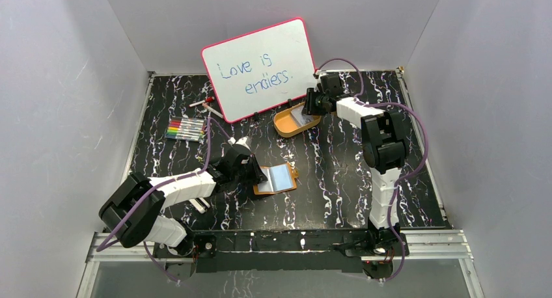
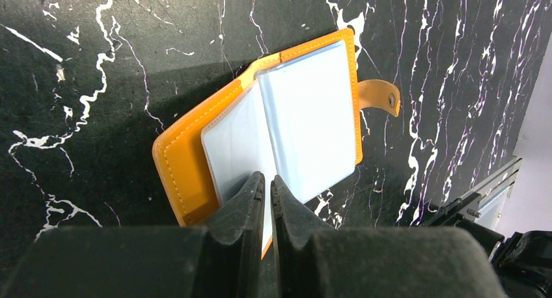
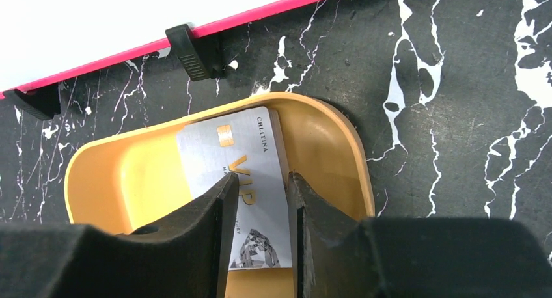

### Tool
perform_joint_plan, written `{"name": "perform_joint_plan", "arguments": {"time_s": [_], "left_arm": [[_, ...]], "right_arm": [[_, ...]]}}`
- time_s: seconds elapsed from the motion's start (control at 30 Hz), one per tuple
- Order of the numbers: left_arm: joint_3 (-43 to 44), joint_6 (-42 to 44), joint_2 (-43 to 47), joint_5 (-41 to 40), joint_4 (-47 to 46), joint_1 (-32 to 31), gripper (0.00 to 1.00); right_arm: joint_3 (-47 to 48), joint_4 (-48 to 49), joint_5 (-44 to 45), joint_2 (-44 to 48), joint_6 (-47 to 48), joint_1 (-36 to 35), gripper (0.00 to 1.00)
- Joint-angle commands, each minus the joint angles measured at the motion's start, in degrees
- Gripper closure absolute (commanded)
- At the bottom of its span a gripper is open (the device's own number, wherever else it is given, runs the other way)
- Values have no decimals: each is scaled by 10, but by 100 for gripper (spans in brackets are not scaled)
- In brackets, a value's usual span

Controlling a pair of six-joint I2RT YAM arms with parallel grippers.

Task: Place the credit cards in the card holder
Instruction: Pick up the credit card from the storage box.

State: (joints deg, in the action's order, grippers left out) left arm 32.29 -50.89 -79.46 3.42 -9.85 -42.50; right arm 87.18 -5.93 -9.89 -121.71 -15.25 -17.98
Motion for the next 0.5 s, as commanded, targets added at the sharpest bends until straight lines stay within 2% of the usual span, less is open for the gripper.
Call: {"name": "perform_joint_plan", "arguments": {"time_s": [0.0, 0.13, 0.47], "left_arm": [[10, 10, -1, 3, 5, 0, 93], [11, 11, -1, 2, 6, 0, 93], [14, 12, -4, 4, 6, 0, 94]], "right_arm": [[-18, 6, -2, 30, -2, 4, 62], [-24, 7, 6, 36, -2, 6, 72], [-37, 15, 10, 59, -4, 16, 88]]}}
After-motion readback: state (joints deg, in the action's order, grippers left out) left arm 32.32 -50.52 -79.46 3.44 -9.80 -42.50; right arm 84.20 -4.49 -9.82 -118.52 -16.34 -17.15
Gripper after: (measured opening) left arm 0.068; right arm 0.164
